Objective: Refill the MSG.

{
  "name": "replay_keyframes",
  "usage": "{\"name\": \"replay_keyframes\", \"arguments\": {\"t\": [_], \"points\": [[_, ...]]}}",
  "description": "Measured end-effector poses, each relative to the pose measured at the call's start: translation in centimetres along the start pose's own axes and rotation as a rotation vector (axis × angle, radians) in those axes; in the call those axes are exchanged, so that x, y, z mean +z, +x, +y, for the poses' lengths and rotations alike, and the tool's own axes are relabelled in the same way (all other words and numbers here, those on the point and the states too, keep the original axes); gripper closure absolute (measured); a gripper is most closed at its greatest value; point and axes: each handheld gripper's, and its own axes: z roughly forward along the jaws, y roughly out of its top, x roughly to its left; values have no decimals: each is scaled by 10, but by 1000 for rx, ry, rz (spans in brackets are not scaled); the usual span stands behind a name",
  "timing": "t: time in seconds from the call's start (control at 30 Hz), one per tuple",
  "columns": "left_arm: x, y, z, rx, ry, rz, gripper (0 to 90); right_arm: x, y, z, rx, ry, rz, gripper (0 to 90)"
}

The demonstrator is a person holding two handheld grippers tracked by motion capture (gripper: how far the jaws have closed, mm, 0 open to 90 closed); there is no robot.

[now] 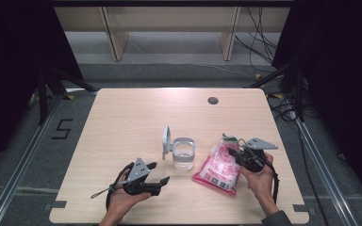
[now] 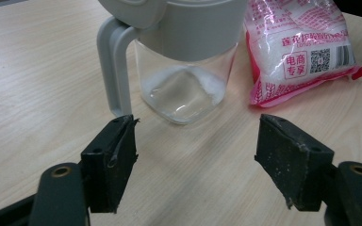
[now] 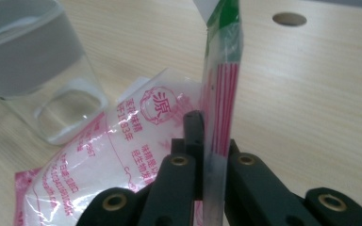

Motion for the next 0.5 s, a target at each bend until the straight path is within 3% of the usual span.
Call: {"name": "replay_keyframes", "arguments": {"t": [0.07, 0.17, 0.2, 0.23, 0.33, 0.47, 0.5], "points": [[0, -1, 0, 16, 10, 6, 287, -3, 5, 3, 1, -41, 23, 900], [3, -5, 0, 4, 5, -12, 287, -8, 10, 6, -35, -75, 26, 900], [4, -6, -1, 9, 7, -13, 287, -10, 15, 7, -15, -71, 24, 900], [6, -8, -1, 4, 7, -18, 287, -11, 13, 8, -56, -73, 38, 900], [10, -14, -2, 9, 18, -36, 287, -18, 18, 10, -28, -110, 46, 900], [17, -26, -2, 25, 30, -53, 288, -24, 22, 15, -85, -146, 51, 900], [19, -29, -2, 30, 38, -59, 288, -27, 27, 16, -56, -131, 59, 900]]}}
